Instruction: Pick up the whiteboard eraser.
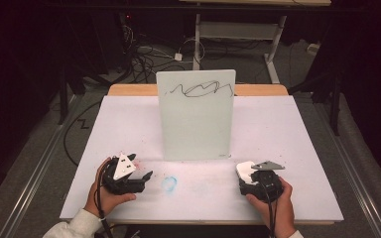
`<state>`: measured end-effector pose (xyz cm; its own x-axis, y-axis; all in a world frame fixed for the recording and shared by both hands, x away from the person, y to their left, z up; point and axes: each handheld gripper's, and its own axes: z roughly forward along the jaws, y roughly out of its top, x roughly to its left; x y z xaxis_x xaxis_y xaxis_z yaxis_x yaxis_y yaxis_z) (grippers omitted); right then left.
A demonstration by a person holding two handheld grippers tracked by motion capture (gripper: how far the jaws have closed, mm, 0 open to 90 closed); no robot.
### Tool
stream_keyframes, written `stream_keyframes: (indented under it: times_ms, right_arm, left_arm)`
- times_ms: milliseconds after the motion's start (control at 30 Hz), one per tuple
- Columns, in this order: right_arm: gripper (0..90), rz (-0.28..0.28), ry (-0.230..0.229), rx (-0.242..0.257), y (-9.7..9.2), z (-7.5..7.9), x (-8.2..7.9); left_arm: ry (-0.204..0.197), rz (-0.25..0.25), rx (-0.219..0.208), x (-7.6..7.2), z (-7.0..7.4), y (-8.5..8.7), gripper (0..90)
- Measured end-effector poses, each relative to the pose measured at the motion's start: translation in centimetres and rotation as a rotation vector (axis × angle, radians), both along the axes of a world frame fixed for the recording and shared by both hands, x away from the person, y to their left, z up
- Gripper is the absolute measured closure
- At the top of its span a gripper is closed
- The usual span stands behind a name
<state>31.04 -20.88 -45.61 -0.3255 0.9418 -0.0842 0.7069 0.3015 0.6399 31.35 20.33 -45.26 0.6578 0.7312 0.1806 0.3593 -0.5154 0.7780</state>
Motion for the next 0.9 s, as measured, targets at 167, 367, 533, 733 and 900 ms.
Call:
stream_keyframes:
  times_ms: [167, 367, 533, 733, 900]
  right_arm:
    - [30.4, 0.109, -0.117, -0.025, -0.2, 1.2, -0.2]
    - [30.6, 0.213, -0.237, -0.047, -0.8, 2.5, 0.3]
    - [30.6, 0.27, -0.284, -0.046, -1.1, 3.2, 0.6]
    - [30.6, 0.294, -0.295, -0.028, -1.9, 3.6, 1.2]
    - [30.5, 0.29, -0.313, -0.015, -2.7, 4.0, 1.4]
  left_arm:
    - [0.002, 0.014, -0.008, 0.2, 0.0, 0.3, 20.2]
    - [-0.019, 0.032, 0.0, 0.3, 0.1, 0.3, 20.2]
    - [-0.02, 0.035, 0.006, 0.7, 0.0, 0.4, 20.2]
    - [-0.014, 0.035, 0.007, 1.0, -0.2, 0.6, 20.2]
    - [-0.003, 0.025, 0.01, 1.2, -0.3, 0.4, 20.2]
